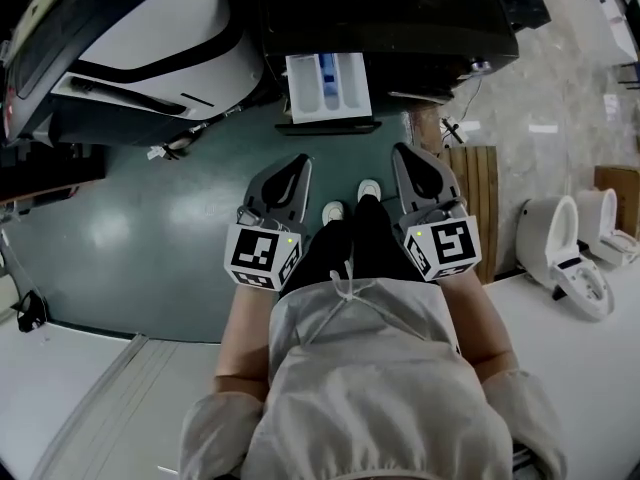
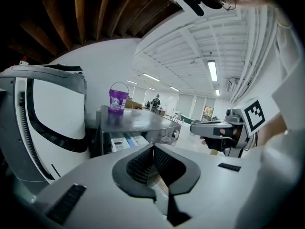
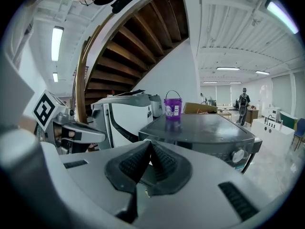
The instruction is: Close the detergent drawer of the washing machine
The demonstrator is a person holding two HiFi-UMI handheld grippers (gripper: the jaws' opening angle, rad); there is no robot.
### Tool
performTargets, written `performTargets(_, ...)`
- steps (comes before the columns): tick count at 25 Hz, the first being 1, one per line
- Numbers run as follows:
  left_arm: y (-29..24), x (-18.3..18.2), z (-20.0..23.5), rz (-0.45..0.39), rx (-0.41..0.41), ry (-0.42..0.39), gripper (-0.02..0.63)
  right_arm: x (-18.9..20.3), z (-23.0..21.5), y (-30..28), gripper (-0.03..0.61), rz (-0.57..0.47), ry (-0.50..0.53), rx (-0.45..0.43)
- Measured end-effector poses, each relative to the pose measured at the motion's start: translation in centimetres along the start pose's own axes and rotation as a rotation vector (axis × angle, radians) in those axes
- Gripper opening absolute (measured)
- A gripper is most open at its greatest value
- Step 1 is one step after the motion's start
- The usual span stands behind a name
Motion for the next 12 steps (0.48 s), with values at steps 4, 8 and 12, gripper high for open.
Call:
performTargets(4,-1.8,3.3,2.2,0.046,-0.051,0.038,0.018,2.5,-1.2,-2.3,0.006,0.051,0.031,-0.041)
performTargets(8,-3.2,6.5,3.5,0.102,-0.106,0.093,0.018,5.2,-2.5,-3.1,0.006,0.099,0.025,-0.044)
performTargets(12,-4.6,9.3,3.8,0.131,-0.113,0.120,0.018,7.3,-3.2,-4.0,0.006,0.125,0.005,-0.031)
Point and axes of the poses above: the fingertips, and each gripper's own axes: y backward along the fingers, z to its left, x out of its underside, the point moved 1 cm from there along y, backward along the fingers, and after that the axes turned 12 degrees about -z, right-handed, at the moved point
